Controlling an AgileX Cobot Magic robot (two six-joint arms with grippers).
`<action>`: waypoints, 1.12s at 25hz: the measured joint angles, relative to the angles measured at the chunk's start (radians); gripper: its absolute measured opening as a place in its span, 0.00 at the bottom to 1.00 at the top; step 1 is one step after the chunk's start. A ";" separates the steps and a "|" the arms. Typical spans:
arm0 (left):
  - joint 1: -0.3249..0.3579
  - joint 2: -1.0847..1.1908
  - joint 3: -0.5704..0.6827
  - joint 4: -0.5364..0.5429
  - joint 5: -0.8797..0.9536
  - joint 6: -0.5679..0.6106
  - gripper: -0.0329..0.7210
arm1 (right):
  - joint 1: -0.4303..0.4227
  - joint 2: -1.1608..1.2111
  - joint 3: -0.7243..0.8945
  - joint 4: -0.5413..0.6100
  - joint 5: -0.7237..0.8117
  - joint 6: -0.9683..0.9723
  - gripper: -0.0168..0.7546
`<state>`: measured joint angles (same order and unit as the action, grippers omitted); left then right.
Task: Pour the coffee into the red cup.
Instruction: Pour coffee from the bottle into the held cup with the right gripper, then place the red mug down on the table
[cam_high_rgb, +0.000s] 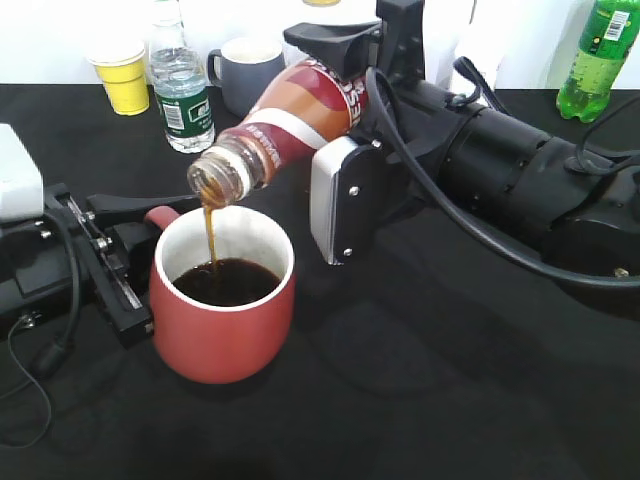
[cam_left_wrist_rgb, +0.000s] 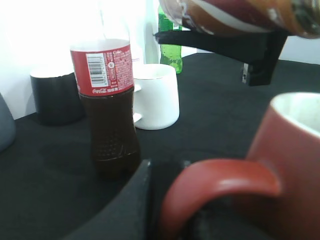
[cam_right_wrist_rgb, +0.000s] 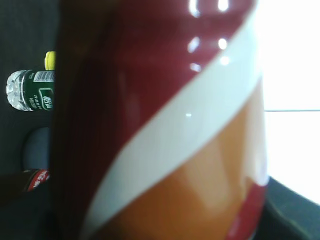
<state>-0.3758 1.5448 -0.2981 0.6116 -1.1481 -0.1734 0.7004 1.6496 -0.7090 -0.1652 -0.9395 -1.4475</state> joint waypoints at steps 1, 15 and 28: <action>0.000 0.000 0.000 -0.002 0.000 0.000 0.19 | 0.000 0.000 0.000 0.000 0.000 0.008 0.71; 0.000 0.000 0.000 -0.086 0.004 0.000 0.19 | 0.000 0.000 0.005 0.118 0.001 0.817 0.71; 0.017 0.000 0.000 -0.476 0.004 0.079 0.19 | 0.000 0.000 0.043 0.139 0.005 1.447 0.71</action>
<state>-0.3584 1.5448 -0.2981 0.1358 -1.1442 -0.0944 0.7004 1.6496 -0.6657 -0.0266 -0.9344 0.0000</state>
